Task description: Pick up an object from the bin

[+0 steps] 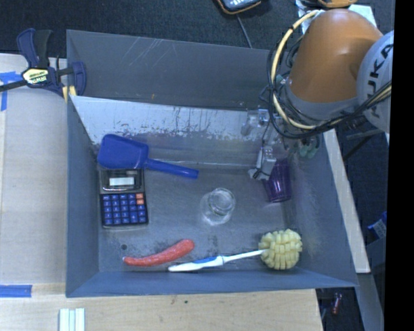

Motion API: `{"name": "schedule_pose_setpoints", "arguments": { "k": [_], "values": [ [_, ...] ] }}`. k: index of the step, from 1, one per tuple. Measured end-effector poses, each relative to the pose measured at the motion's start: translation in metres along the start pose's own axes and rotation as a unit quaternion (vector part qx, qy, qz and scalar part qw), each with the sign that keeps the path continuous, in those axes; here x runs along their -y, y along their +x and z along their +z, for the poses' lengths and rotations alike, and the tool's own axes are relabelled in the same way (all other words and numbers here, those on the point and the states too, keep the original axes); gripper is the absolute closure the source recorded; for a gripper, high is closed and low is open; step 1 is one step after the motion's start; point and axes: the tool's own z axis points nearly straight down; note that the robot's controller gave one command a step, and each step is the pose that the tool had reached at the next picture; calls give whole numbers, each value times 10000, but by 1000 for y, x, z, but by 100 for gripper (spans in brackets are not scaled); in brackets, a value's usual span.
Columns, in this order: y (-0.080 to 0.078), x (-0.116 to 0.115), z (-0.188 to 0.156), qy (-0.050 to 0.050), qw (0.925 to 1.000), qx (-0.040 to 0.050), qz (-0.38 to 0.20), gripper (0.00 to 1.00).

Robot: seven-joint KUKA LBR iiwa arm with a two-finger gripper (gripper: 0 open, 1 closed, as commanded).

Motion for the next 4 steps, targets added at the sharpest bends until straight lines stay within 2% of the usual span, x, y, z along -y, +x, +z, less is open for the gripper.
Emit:
{"name": "schedule_pose_setpoints", "arguments": {
  "k": [1, 2, 3, 4],
  "values": [
    [35, -25, 115, 0, 9861, 10, -1659, 0],
    [13, -45, 64, 23, 9070, 63, -4210, 0],
    [42, -34, 118, -5, 9281, -8, -3723, 0],
    [30, -51, 158, 32, 7790, 65, -6269, 0]
  ]
}}
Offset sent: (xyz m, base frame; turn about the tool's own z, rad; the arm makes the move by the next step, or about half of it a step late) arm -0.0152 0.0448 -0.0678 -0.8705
